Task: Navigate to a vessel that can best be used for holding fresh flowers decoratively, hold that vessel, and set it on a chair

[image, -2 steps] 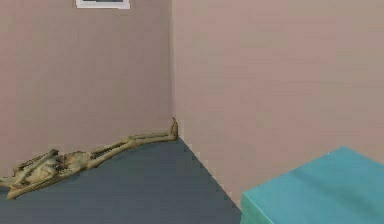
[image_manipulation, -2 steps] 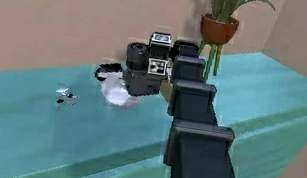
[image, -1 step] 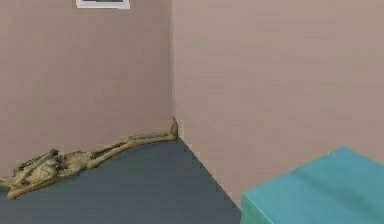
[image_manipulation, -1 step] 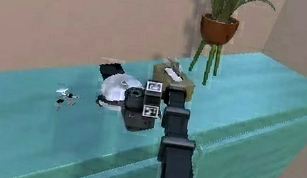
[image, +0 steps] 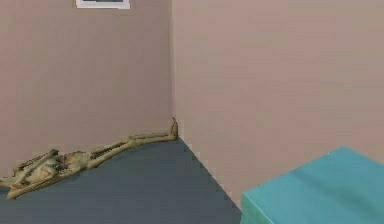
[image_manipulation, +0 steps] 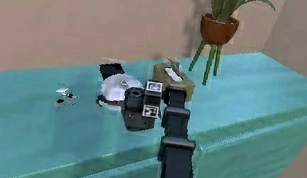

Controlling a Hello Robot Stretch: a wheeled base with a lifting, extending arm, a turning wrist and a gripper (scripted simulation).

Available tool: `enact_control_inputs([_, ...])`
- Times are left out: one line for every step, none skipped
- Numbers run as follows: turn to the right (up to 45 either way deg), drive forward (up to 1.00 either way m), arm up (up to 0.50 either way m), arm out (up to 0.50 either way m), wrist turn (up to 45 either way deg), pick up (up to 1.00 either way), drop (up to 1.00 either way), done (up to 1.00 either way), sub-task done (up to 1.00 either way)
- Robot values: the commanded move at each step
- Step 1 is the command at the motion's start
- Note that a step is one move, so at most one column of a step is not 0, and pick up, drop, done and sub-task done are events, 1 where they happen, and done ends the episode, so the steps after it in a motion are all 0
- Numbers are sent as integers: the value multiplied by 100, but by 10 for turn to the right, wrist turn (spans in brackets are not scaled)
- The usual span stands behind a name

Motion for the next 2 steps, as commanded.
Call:
enact_control_inputs([0, 0, 10, 0, 0, 0, 0, 0, 0])
enact_control_inputs([0, 0, 0, 0, -450, 0, 0, 0, 0])
